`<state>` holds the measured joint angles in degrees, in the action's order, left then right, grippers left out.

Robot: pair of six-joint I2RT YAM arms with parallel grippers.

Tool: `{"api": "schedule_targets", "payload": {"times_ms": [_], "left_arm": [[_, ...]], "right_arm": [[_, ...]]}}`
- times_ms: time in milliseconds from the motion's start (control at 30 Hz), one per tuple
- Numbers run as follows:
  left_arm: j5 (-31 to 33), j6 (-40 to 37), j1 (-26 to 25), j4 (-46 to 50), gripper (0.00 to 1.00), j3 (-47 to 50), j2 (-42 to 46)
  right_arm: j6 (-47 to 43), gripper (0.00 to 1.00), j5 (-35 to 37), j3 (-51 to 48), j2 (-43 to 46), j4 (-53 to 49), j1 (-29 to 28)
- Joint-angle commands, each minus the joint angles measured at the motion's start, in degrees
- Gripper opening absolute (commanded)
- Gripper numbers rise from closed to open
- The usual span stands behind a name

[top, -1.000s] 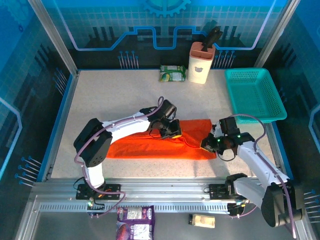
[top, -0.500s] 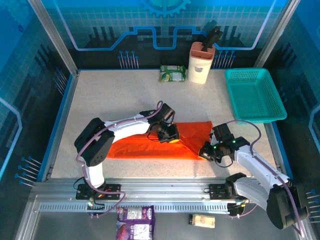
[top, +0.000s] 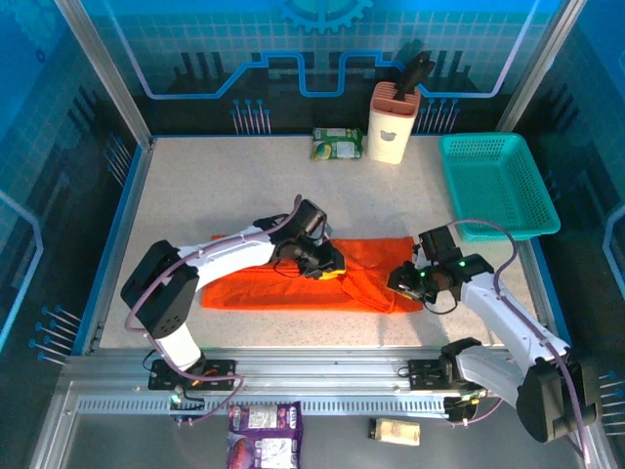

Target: Fold the inside-out t-shirt

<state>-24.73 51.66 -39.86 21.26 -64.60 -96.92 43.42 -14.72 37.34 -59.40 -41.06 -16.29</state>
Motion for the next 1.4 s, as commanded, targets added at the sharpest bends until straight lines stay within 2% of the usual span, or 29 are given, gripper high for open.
{"api": "schedule_targets", "payload": {"times_ms": [0, 100, 333, 433, 667, 833, 1000, 1133, 1367], "left_arm": [[2.4, -4.2, 4.4, 4.9, 0.25, 2.2, 1.9], [4.1, -7.5, 9.2, 7.6, 0.23, 4.0, 2.9], [5.4, -14.4, 23.6, 10.7, 0.22, 10.0, 6.0], [5.9, -17.0, 28.4, 11.1, 0.22, 12.2, 5.9], [4.3, -19.3, 37.2, 8.4, 0.22, 18.6, 3.2], [2.6, -19.2, 39.9, 6.6, 0.22, 21.3, 3.1], [0.2, -18.4, 40.1, 6.1, 0.22, 21.3, 6.2], [-3.0, -17.1, 40.1, 6.0, 0.24, 19.2, 9.9], [-1.2, -18.6, 40.1, 10.2, 0.25, 14.0, 11.3]], "right_arm": [[-3.4, 0.38, -3.5, 3.1, -4.7, 2.4, 0.8], [-6.1, 0.38, -7.3, 6.0, -11.4, 5.2, 0.8], [-10.1, 0.41, -11.0, 11.9, -23.2, 9.2, 1.1], [-11.9, 0.43, -10.2, 12.7, -27.9, 8.8, 1.4], [-14.6, 0.44, -6.9, 11.0, -34.6, 10.5, 9.0], [-15.1, 0.44, -6.9, 10.6, -34.0, 10.5, 12.6], [-14.9, 0.44, -7.6, 12.4, -31.2, 8.1, 12.1], [-12.3, 0.44, -8.9, 15.2, -27.4, 6.8, 7.5], [-5.0, 0.44, -15.4, 18.3, -29.5, 12.3, -5.0]]}}
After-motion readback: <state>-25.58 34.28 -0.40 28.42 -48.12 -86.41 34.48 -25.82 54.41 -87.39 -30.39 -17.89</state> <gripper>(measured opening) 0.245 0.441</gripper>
